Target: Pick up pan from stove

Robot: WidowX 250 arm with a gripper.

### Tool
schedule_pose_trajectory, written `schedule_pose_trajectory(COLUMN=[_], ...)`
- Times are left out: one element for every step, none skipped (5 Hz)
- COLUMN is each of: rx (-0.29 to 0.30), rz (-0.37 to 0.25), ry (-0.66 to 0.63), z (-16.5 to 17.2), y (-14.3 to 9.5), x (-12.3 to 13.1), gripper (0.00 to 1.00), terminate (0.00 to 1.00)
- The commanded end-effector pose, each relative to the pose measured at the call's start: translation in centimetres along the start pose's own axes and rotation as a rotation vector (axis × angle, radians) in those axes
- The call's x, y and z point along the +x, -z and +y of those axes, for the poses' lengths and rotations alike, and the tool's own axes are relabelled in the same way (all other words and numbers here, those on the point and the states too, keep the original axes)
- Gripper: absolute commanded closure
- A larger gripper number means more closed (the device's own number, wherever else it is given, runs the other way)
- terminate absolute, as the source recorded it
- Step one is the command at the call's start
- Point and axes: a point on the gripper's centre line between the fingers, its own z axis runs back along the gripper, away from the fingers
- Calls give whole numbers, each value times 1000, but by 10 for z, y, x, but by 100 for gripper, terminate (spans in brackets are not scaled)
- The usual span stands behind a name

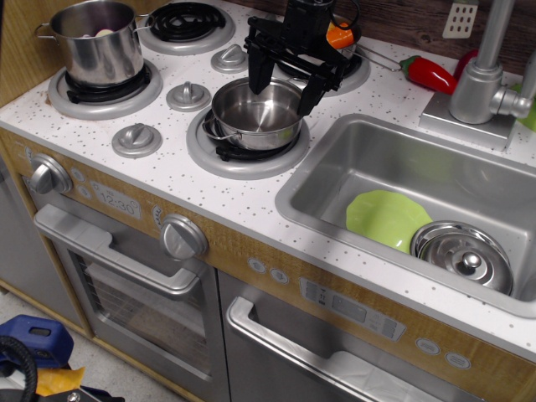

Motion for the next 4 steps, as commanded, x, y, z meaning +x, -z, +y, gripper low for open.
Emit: schedule_pose_trajectory(rx=[0, -40, -74, -45], rz=[0, 2, -1, -28], ry=[0, 15, 31, 12], z=[0, 3, 4, 2], y=[0, 12, 21, 22], x=[0, 2, 8, 10], gripper=[0, 0, 0, 100], terminate=[0, 0, 0, 0])
